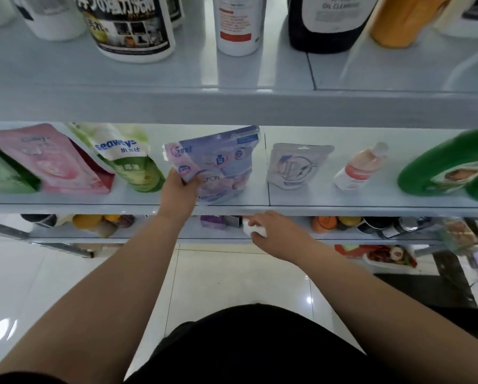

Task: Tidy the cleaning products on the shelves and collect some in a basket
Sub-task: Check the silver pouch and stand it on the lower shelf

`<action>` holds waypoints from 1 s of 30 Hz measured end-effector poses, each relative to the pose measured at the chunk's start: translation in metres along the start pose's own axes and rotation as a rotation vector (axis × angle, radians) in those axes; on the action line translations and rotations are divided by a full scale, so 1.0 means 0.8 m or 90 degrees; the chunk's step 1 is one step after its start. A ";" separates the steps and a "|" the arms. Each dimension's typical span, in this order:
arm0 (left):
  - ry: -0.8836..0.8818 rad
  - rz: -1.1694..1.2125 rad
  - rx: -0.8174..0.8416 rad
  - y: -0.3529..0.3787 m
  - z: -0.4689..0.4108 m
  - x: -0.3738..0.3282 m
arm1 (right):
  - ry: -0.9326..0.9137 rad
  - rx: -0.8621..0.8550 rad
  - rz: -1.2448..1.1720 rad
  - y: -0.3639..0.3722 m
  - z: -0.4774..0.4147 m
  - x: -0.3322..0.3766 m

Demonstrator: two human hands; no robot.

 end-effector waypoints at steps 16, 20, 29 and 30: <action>-0.108 0.108 0.067 -0.053 0.119 -0.003 | 0.046 -0.020 -0.878 0.034 0.005 0.036; -0.053 -0.018 0.112 -0.064 0.132 0.022 | 0.070 -0.132 -0.826 0.052 0.013 0.056; -0.100 0.110 0.215 -0.078 0.158 0.050 | 0.066 -0.230 -0.714 0.089 0.068 0.146; -0.143 0.175 0.239 -0.076 0.159 0.050 | 0.038 -0.189 -0.737 0.095 0.075 0.159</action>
Point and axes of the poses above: each hand's wrist, its own z-axis away from the middle knuckle, its own y-axis out of the palm, x = y × z, the point moved 8 cm from there along -z, towards the middle knuckle, and after that the axes turned 12 degrees about -z, right-handed, at the moved point
